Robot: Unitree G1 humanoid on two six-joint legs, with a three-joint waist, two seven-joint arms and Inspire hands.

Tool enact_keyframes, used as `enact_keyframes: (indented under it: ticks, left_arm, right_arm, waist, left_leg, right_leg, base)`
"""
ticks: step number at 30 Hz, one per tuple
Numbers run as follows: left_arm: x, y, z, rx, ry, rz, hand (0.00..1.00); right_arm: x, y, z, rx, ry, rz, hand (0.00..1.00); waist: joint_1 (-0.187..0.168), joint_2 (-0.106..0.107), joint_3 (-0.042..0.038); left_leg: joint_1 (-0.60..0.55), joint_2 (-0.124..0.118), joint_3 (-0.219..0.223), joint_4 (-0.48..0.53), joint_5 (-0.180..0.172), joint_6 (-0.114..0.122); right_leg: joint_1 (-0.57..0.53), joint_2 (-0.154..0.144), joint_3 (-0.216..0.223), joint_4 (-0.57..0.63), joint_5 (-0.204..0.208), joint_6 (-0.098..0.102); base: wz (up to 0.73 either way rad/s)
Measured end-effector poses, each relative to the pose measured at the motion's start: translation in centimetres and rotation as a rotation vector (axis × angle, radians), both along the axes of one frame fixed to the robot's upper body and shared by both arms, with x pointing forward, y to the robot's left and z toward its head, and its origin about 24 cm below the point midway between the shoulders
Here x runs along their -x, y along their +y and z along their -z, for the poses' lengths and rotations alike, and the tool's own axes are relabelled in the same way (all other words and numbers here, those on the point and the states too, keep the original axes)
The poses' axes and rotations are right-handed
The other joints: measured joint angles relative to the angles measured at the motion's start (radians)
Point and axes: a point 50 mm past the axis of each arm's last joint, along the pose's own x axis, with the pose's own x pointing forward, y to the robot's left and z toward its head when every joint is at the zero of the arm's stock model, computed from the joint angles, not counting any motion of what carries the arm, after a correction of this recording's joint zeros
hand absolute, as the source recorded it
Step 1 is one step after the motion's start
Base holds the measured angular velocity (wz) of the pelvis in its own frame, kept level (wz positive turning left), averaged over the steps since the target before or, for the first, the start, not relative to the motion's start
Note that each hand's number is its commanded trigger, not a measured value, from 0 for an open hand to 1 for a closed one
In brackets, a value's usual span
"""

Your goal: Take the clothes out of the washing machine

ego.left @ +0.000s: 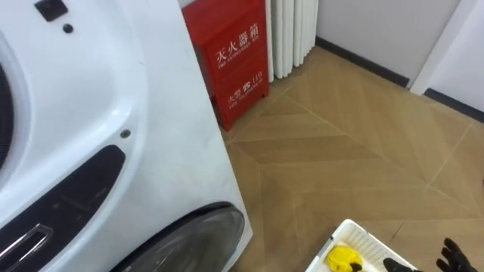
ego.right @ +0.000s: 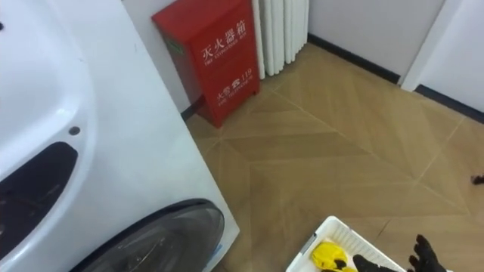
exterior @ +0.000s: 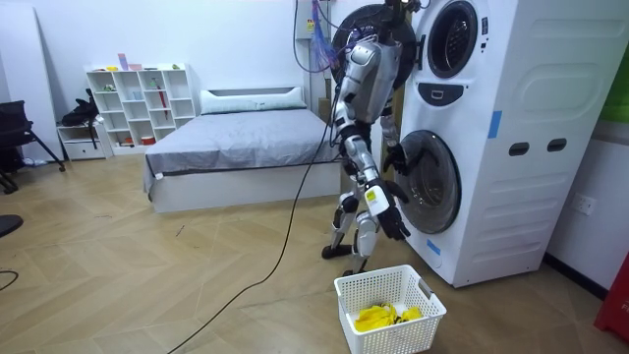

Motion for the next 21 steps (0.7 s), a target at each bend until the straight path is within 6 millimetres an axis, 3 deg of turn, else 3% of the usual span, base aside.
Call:
enact_keyframes:
  ticks: [5, 6, 8, 12, 15, 16, 20, 21]
  left_arm:
    - [1.3, 0.3, 0.3, 0.011, 0.033, -0.014, 0.00]
    - [1.7, 0.3, 0.3, 0.012, 0.041, -0.017, 0.00]
    - [2.2, 0.2, 0.4, 0.015, 0.047, -0.021, 0.00]
    - [3.3, 0.1, 0.6, 0.021, 0.069, -0.033, 0.00]
    - [3.3, 0.3, 0.5, 0.008, 0.067, -0.034, 0.00]
    - [3.5, 0.4, 0.5, 0.007, 0.075, -0.047, 0.00]
    - [4.4, 0.5, 0.7, 0.009, 0.099, -0.084, 0.00]
    - [4.5, 0.6, 0.7, 0.011, 0.102, -0.106, 0.00]
  right_arm:
    - [2.2, 0.8, 1.7, 0.007, 0.110, -0.058, 0.00]
    - [3.1, 1.1, 2.5, 0.001, 0.159, -0.083, 0.00]
    - [4.5, 1.7, 3.6, -0.028, 0.218, -0.101, 0.00]
    - [7.5, 2.1, 5.8, -0.106, 0.359, -0.075, 0.00]
    - [9.6, 3.0, 7.4, -0.172, 0.463, -0.045, 0.00]
    - [10.1, 3.5, 7.9, -0.211, 0.490, -0.036, 0.00]
    - [11.3, 4.7, 9.1, -0.312, 0.555, -0.013, 0.00]
    - [11.6, 5.0, 9.3, -0.328, 0.578, -0.011, 0.00]
  waist:
    - [0.027, -0.022, -0.0051]
    - [0.034, -0.026, -0.0114]
    - [0.042, -0.033, -0.0151]
    - [0.077, -0.058, -0.0096]
    - [0.099, -0.078, -0.0119]
    - [0.118, -0.088, -0.0095]
    - [0.130, -0.121, -0.0104]
    - [0.142, -0.132, -0.0062]
  left_leg:
    - [0.054, 0.004, -0.036, -0.015, 0.000, 0.000]
    - [0.065, 0.008, -0.051, -0.015, 0.000, -0.001]
    - [0.080, 0.012, -0.079, -0.015, 0.000, -0.001]
    - [0.117, 0.014, -0.137, -0.017, 0.000, -0.001]
    - [0.134, 0.011, -0.176, -0.021, 0.001, 0.000]
    - [0.138, 0.011, -0.193, -0.027, 0.002, 0.002]
    - [0.149, 0.010, -0.247, -0.034, 0.005, 0.005]
    - [0.156, 0.011, -0.260, -0.036, 0.005, 0.005]
  right_leg:
    - [0.080, -0.005, -0.031, -0.029, -0.004, 0.000]
    - [0.103, -0.008, -0.047, -0.045, -0.005, 0.000]
    - [0.141, -0.018, -0.084, -0.075, -0.004, -0.001]
    - [0.229, -0.039, -0.149, -0.118, -0.006, 0.001]
    - [0.272, -0.054, -0.204, -0.136, -0.014, 0.006]
    - [0.292, -0.054, -0.224, -0.149, -0.014, 0.007]
    - [0.338, -0.059, -0.265, -0.185, -0.016, 0.009]
    - [0.354, -0.066, -0.276, -0.196, -0.015, 0.009]
  base:
    - [0.22]
    - [0.42]
    - [0.54]
    - [0.51]
    - [0.63]
    - [0.48]
    - [0.50]
    - [0.27]
